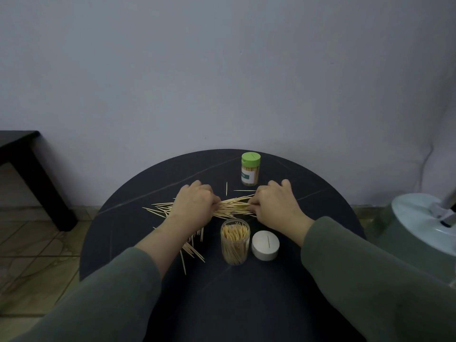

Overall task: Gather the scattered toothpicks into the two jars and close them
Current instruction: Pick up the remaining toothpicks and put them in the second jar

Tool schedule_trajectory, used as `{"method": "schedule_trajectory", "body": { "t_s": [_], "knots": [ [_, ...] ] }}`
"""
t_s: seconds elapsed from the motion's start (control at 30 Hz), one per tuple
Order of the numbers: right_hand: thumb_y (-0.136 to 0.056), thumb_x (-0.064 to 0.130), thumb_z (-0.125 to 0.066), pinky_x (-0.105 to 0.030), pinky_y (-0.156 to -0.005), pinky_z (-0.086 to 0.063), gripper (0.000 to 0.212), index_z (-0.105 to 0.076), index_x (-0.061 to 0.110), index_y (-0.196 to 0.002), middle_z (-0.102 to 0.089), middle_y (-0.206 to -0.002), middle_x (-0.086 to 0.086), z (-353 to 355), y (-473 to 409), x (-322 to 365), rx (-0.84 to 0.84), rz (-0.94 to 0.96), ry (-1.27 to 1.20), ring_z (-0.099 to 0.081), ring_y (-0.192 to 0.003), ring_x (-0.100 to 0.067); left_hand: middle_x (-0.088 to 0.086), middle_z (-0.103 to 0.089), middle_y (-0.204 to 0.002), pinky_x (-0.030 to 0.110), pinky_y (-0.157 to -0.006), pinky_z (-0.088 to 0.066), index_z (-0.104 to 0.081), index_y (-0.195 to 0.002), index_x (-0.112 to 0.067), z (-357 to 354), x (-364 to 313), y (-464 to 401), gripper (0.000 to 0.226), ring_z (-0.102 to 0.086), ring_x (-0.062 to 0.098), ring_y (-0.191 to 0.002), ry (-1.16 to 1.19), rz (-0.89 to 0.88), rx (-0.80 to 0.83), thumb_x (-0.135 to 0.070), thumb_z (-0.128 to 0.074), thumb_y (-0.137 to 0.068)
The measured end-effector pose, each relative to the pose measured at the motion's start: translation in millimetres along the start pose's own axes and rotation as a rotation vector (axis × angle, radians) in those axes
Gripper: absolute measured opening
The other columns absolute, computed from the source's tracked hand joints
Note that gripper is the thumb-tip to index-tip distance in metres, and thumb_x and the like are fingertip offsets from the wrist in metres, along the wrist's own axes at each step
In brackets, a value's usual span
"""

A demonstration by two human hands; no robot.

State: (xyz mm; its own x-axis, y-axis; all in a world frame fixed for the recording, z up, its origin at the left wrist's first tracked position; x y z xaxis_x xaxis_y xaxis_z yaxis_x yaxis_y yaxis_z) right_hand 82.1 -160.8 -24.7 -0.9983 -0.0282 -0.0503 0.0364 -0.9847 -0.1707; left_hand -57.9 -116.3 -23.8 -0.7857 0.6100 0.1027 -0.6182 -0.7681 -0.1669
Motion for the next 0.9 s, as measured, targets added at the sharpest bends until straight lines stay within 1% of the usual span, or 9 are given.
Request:
{"method": "schedule_trajectory", "body": {
  "t_s": [0.1,0.27,0.43,0.53,0.63,0.77,0.9],
  "knots": [
    [-0.095,0.042,-0.054,-0.039,-0.093,-0.03,0.03,-0.065,0.031,-0.12,-0.061,-0.115,0.005,0.2,-0.9,0.4,0.003,-0.002,-0.004,-0.049,-0.104,-0.017,-0.005,-0.058,-0.125,0.031,-0.09,-0.04,-0.058,-0.129,-0.035,0.4,2.4,0.9,0.033,-0.047,0.015,-0.11,0.003,0.008,0.002,-0.041,-0.045,-0.099],
    [-0.096,0.041,-0.053,-0.043,-0.098,-0.029,0.031,-0.063,0.032,-0.124,-0.06,-0.12,0.002,-2.8,-3.2,3.1,0.051,0.0,0.037,-0.05,-0.112,-0.021,-0.005,-0.057,-0.125,0.032,-0.089,-0.041,-0.06,-0.126,-0.036,-1.0,4.0,1.4,0.032,-0.047,0.017,-0.112,-0.041,0.003,0.024,-0.041,-0.043,-0.1],
    [-0.096,0.041,-0.053,-0.041,-0.096,-0.029,0.028,-0.066,0.032,-0.12,-0.061,-0.114,0.004,1.0,-1.1,0.0,0.011,-0.01,-0.002,-0.051,-0.106,-0.019,-0.004,-0.057,-0.126,0.032,-0.089,-0.041,-0.057,-0.13,-0.036,-1.0,5.8,0.9,0.033,-0.047,0.017,-0.112,-0.036,0.015,0.023,-0.041,-0.044,-0.1],
    [-0.095,0.042,-0.053,-0.042,-0.096,-0.03,0.027,-0.068,0.032,-0.116,-0.064,-0.11,0.007,-0.3,1.6,-6.2,0.001,-0.05,-0.069,-0.053,-0.104,-0.017,-0.004,-0.057,-0.127,0.031,-0.089,-0.041,-0.058,-0.13,-0.035,-0.1,9.5,1.4,0.033,-0.047,0.017,-0.113,-0.011,0.053,0.013,-0.039,-0.045,-0.1],
    [-0.096,0.041,-0.053,-0.042,-0.098,-0.029,0.026,-0.069,0.03,-0.113,-0.065,-0.109,0.009,-0.1,6.1,-13.8,-0.012,-0.107,-0.209,-0.053,-0.105,-0.015,-0.006,-0.059,-0.124,0.032,-0.09,-0.043,-0.062,-0.125,-0.034,1.6,12.6,2.9,0.03,-0.049,0.016,-0.111,0.057,0.096,-0.026,-0.038,-0.048,-0.099],
    [-0.095,0.041,-0.054,-0.042,-0.101,-0.029,0.026,-0.071,0.028,-0.111,-0.065,-0.106,0.011,5.7,12.1,-18.6,-0.049,-0.174,-0.439,-0.053,-0.105,-0.012,-0.007,-0.063,-0.118,0.032,-0.088,-0.045,-0.068,-0.117,-0.031,5.5,17.7,8.3,0.026,-0.051,0.014,-0.11,0.231,0.179,-0.086,-0.036,-0.053,-0.097],
    [-0.094,0.044,-0.055,-0.041,-0.098,-0.029,0.028,-0.07,0.028,-0.111,-0.064,-0.109,0.011,5.0,15.3,-17.9,-0.047,-0.206,-0.567,-0.051,-0.109,-0.013,-0.007,-0.065,-0.117,0.031,-0.087,-0.047,-0.069,-0.117,-0.024,8.3,20.4,14.7,0.027,-0.057,0.013,-0.105,0.439,0.274,-0.102,-0.034,-0.057,-0.095]
  ]
}}
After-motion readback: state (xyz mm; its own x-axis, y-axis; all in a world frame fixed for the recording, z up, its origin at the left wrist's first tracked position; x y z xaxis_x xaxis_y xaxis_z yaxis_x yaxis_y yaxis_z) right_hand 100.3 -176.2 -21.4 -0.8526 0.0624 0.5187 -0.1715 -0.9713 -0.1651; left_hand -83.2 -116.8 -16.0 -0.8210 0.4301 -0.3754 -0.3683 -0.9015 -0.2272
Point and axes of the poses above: each hand's wrist, its own y-axis away from the middle knuckle, its own z-axis out of the back of the hand, x = y × z, the point moved 7 cm from there along -y, towards the middle knuckle
